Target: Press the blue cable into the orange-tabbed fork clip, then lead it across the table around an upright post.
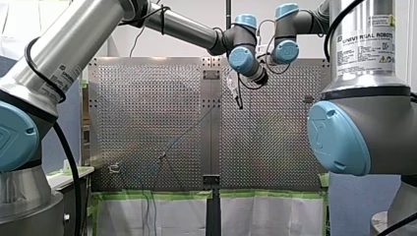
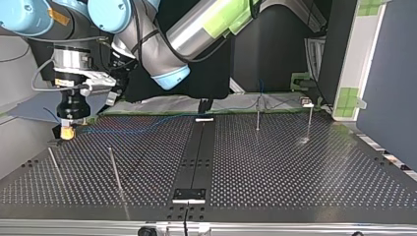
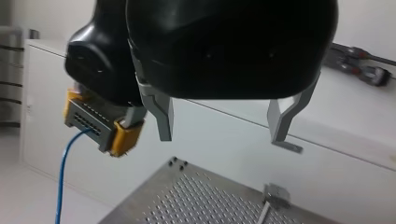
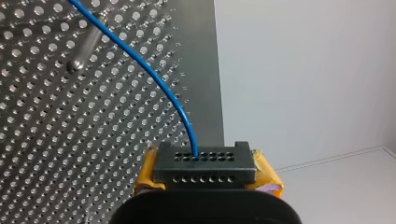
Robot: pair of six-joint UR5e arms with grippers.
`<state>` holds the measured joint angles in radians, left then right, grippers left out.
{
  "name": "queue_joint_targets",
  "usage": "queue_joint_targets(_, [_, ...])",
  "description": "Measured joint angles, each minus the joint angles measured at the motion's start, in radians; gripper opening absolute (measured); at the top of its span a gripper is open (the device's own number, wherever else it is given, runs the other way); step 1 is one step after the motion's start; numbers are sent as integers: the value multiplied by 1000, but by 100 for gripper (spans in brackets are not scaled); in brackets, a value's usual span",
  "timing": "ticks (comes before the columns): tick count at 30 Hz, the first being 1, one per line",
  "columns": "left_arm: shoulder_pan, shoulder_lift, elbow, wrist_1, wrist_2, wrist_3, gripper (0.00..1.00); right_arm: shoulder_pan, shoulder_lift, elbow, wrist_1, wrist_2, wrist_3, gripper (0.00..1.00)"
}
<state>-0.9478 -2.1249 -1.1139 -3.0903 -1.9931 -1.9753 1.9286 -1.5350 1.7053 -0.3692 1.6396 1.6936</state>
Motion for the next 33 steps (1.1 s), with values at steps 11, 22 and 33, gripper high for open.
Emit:
queue_joint_targets(11, [27,0,0,-35,-99,19,100,0,-3,0,-1,0,-1,0])
queue_joint_targets(22, [67,7,0,-15,-190,23,100,-4,-2,0,-1,0,-3,0])
queue_joint_targets(33, [102,32,0,43,-211,9,100,-1,-3,0,-2,-1,-4,0])
